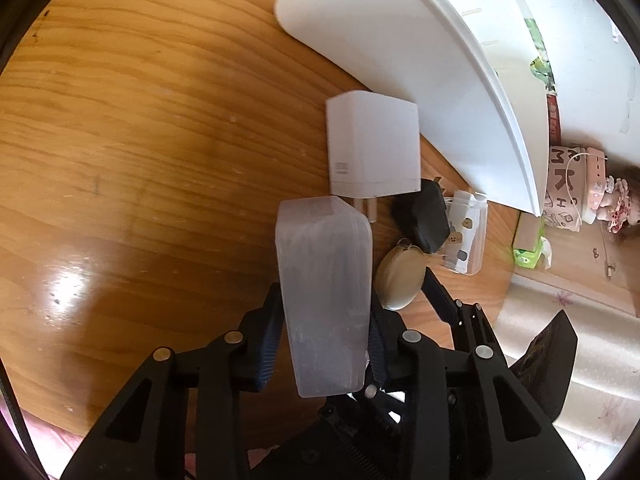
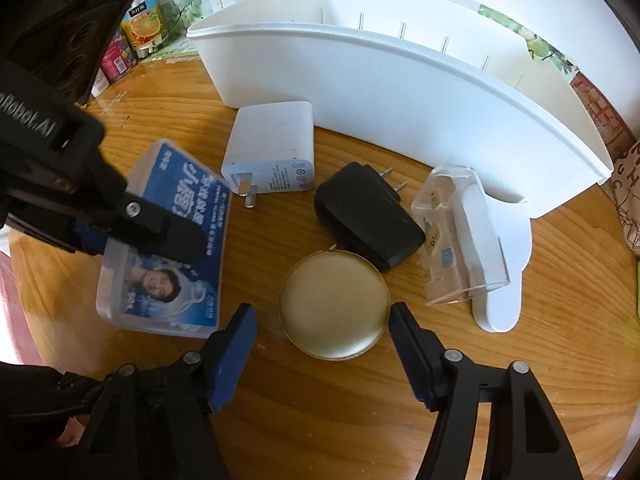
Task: Organize rigid objects
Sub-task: 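Grasp the clear plastic box with the left tool while the right grasps the gold compact, then lift and carry the clear box and gold compact over the bin with both tools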
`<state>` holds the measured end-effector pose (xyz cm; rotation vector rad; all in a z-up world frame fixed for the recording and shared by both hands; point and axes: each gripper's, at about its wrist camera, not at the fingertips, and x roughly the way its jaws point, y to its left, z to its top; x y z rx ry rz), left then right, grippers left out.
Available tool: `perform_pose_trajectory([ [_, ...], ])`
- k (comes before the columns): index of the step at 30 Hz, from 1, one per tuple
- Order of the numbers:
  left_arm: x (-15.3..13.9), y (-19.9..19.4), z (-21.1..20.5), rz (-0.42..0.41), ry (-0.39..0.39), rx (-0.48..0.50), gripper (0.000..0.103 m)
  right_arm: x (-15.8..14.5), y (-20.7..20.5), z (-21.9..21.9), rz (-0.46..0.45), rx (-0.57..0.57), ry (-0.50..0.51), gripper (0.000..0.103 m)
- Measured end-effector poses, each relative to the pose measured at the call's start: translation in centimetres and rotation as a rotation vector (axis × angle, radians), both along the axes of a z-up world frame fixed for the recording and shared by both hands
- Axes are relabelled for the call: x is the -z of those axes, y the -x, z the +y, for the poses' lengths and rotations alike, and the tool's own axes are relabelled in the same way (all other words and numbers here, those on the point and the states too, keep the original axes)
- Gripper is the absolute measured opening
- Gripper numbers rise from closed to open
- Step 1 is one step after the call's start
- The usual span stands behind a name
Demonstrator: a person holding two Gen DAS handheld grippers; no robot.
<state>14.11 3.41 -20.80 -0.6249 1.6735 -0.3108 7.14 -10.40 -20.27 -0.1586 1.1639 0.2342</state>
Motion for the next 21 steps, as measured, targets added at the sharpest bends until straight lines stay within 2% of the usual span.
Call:
perform_pose_trajectory([
  [5, -0.1, 0.2, 1.2, -0.008, -0.005, 0.002, 0.04, 0.5, -0.8, 0.6, -0.008, 0.044, 0.002, 0.063],
  [8, -0.2, 0.3, 1.8, -0.015, -0.008, 0.007, 0.04, 0.3, -1.1, 0.9, -0.019, 0.078, -0.003, 0.056],
  [15, -0.4, 0.2, 2.7, -0.03, -0.007, 0.011, 0.039, 0.4, -1.2, 1.8, -0.026, 0.121, -0.008, 0.055],
  [21, -1.0, 0.2, 2.9, -0.058, 0.0, 0.018, 0.039, 0.9, -0.9, 2.3, -0.017, 0.106, -0.022, 0.055],
])
